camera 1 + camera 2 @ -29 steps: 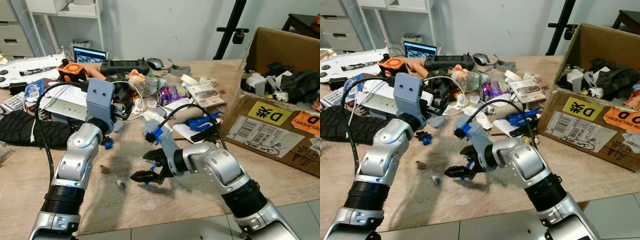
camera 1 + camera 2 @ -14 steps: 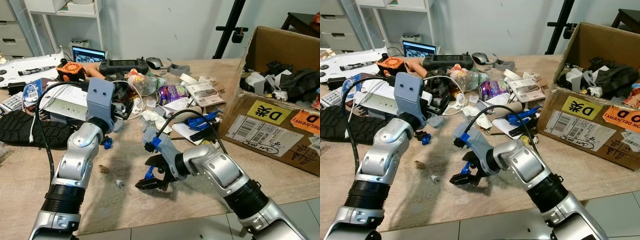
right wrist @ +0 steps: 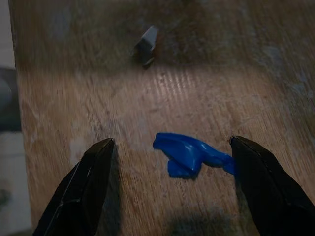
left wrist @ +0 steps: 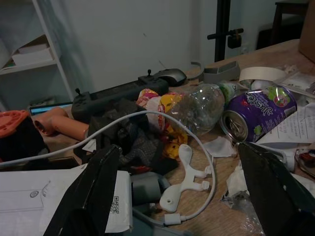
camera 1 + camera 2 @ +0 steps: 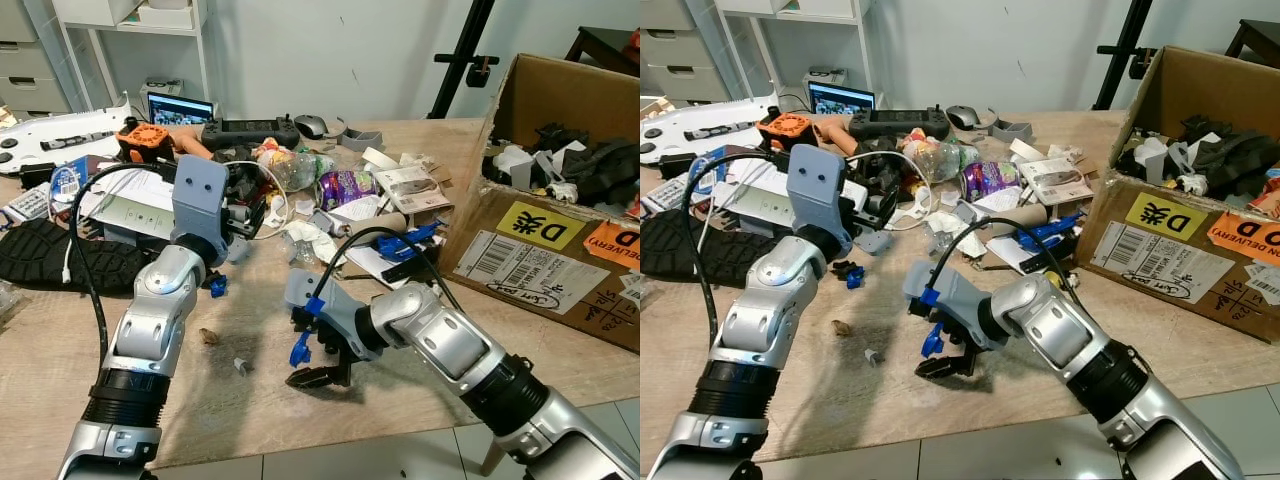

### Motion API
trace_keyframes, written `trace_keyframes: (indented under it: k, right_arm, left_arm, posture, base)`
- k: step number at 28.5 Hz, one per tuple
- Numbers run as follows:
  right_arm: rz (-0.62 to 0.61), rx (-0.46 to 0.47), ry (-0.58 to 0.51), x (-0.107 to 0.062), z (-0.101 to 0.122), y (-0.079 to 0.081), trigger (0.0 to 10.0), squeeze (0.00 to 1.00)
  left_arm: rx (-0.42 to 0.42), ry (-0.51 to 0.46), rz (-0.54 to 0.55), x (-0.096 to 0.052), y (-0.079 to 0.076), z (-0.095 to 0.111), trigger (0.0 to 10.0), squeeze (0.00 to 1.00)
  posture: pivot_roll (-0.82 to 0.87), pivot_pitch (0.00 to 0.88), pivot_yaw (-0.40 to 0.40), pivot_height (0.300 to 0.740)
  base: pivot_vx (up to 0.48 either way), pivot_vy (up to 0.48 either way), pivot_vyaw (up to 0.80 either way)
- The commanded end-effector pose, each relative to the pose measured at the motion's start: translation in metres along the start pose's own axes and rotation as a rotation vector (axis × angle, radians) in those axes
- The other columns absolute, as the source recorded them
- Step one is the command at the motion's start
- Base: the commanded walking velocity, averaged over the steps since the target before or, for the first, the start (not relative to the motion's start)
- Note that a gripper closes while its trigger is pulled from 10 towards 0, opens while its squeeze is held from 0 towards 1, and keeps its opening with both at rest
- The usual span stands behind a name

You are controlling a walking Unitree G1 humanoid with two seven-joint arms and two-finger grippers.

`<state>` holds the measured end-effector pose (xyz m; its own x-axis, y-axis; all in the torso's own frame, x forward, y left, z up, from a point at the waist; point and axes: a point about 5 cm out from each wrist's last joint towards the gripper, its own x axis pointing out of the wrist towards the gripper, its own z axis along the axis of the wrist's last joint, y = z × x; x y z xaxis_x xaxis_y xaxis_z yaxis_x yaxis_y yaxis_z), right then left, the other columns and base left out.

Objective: Picking trash to rubbish bin

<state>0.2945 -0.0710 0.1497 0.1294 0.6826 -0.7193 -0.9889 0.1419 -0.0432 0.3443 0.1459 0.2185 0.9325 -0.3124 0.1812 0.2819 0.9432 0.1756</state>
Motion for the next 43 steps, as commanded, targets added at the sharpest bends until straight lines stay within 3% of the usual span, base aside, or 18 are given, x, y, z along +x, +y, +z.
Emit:
trace_keyframes:
  k: [1, 19, 30, 41, 42, 43]
  right_arm:
    - [0.053, 0.038, 0.083, 0.009, -0.021, 0.008, 10.0, 0.00]
    - [-0.039, 0.034, 0.222, -0.004, -0.047, -0.007, 10.0, 0.00]
    - [-0.109, 0.069, 0.244, -0.002, -0.057, -0.015, 10.0, 0.00]
    - [-0.073, 0.121, 0.213, 0.005, -0.059, -0.010, 10.0, 0.00]
    - [-0.061, 0.132, 0.201, 0.006, -0.059, -0.009, 4.2, 0.00]
    - [-0.051, 0.145, 0.187, 0.008, -0.059, -0.008, 0.0, 0.00]
  left_arm:
    - [0.004, 0.002, -0.004, 0.000, 0.001, 0.000, 10.0, 0.00]
    - [0.013, -0.005, -0.017, 0.003, 0.000, 0.001, 10.0, 0.00]
    - [0.013, -0.006, -0.020, 0.003, 0.000, 0.000, 10.0, 0.00]
    - [0.024, -0.005, -0.033, 0.004, 0.001, 0.001, 10.0, 0.00]
    - [0.024, -0.005, -0.032, 0.004, 0.001, 0.001, 10.0, 0.00]
    - [0.022, -0.005, -0.031, 0.004, 0.000, 0.001, 10.0, 0.00]
  posture:
    - [0.03, 0.138, -0.007, 0.740]
    - [0.02, 0.119, 0.000, 0.740]
    - [0.03, 0.104, 0.002, 0.740]
    - [0.03, 0.116, 0.005, 0.740]
    - [0.03, 0.118, 0.008, 0.740]
    - [0.03, 0.105, 0.013, 0.740]
  base:
    - [0.000, 0.000, 0.00]
    - [0.000, 0.000, 0.00]
    - [0.000, 0.000, 0.00]
    - [0.000, 0.000, 0.00]
    - [0.000, 0.000, 0.00]
    - [0.000, 0.000, 0.00]
